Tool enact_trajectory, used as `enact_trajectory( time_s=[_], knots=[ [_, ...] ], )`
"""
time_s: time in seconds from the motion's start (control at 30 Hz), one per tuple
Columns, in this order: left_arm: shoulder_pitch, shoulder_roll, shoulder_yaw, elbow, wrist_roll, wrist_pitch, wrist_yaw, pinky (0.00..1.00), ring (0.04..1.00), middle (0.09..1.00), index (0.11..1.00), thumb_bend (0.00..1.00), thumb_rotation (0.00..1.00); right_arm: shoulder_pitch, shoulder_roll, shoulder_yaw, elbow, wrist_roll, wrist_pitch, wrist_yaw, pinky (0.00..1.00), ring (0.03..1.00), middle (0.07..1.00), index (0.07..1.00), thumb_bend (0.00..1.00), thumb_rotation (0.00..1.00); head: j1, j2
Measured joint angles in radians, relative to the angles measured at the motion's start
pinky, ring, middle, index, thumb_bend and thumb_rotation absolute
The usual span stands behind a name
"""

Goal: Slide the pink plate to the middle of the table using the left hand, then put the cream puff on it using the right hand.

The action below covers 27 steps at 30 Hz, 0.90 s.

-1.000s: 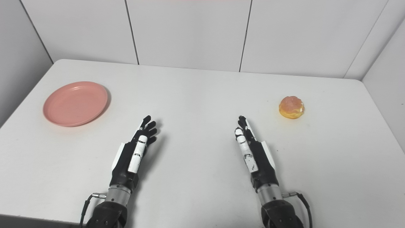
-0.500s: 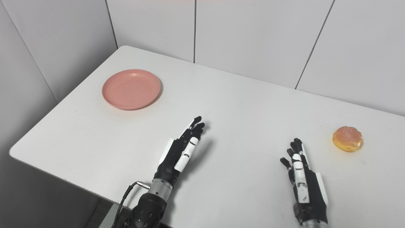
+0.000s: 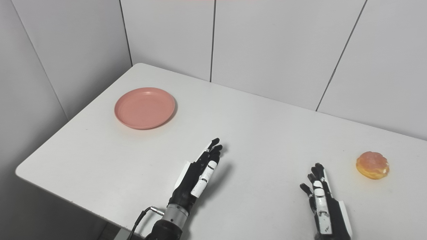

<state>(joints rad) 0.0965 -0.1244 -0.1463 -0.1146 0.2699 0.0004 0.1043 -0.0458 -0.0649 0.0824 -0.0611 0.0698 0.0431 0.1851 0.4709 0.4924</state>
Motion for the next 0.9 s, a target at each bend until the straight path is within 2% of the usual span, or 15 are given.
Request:
enact_trajectory(
  time_s=[0.37,0.5,0.67,0.9],
  knots=[
    [0.001,0.002,0.001,-0.014,-0.002,0.013,0.000,0.86,0.902,0.914,0.909,0.50,1.00,0.001,0.018,0.004,-0.012,-0.003,0.001,-0.004,1.00,1.000,1.000,1.000,0.06,1.00,0.011,-0.009],
    [0.002,0.007,0.004,-0.057,-0.013,0.056,-0.024,0.86,0.901,0.912,0.905,0.50,1.00,0.001,0.024,0.004,-0.009,-0.002,0.001,-0.005,1.00,1.000,1.000,1.000,0.06,1.00,0.008,-0.009],
    [0.002,0.018,0.010,-0.130,-0.049,0.140,-0.094,0.86,0.902,0.912,0.899,0.47,1.00,0.001,0.032,0.005,-0.010,-0.002,0.001,-0.008,1.00,1.000,1.000,1.000,0.06,1.00,0.006,-0.006],
    [-0.023,0.048,0.052,-0.268,-0.110,0.221,-0.162,0.88,0.902,0.920,0.908,0.49,1.00,0.001,0.033,0.007,-0.015,-0.005,0.012,-0.008,1.00,1.000,1.000,1.000,0.06,1.00,0.005,0.000]
  ],
)
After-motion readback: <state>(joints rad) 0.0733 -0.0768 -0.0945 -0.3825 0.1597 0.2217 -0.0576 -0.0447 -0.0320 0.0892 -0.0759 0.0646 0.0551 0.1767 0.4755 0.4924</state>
